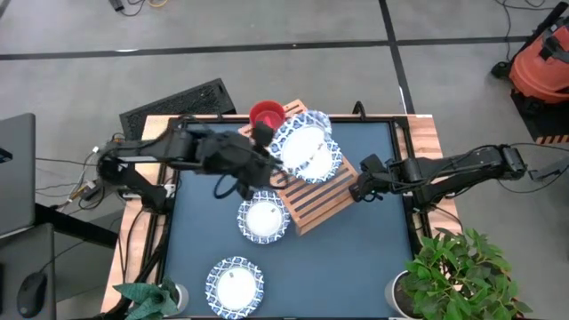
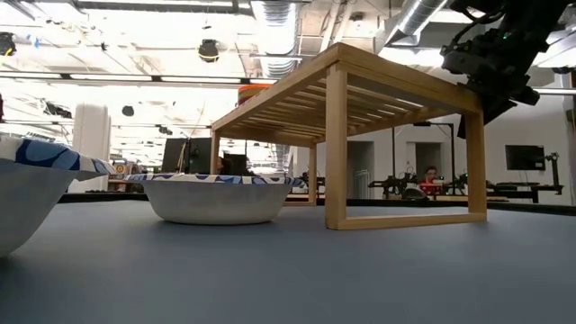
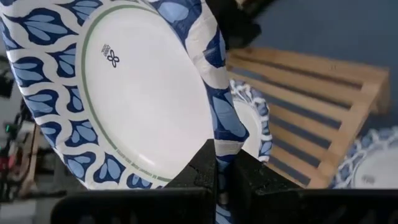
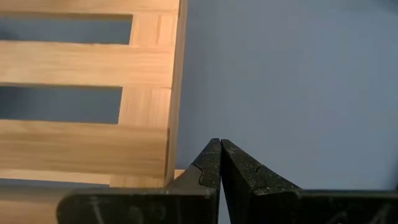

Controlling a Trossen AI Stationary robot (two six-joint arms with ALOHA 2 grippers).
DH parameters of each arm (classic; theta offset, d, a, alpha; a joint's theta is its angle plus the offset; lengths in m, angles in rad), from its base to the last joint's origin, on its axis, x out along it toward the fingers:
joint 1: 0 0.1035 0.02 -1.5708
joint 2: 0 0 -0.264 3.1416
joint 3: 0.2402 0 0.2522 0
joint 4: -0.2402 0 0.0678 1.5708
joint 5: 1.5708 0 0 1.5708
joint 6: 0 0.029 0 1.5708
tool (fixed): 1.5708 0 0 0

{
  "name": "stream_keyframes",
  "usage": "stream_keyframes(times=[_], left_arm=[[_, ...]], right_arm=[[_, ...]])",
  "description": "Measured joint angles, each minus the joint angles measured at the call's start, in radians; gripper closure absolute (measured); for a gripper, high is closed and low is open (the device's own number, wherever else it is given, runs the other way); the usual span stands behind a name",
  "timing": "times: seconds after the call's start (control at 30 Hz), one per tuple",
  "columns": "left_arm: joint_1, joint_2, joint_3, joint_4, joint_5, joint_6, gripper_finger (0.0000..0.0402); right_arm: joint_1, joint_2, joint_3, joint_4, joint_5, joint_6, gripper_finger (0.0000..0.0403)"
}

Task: Place and stack bowls onto a shelf
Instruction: Stack the white bowl on top of the white bowl on the shelf

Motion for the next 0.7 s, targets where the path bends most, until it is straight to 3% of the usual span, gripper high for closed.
stream_keyframes(times=[0.33, 0.7], left_arm=[[0.06, 0.134, 0.0, -0.049, 0.002, 0.239, 0.0401], [0.088, 0.226, -0.001, -0.122, -0.121, 0.367, 0.0401]], right_arm=[[0.0, 0.0, 0.0, 0.024, -0.001, 0.001, 0.0367], [0.0, 0.0, 0.0, 0.03, -0.001, 0.002, 0.0367]])
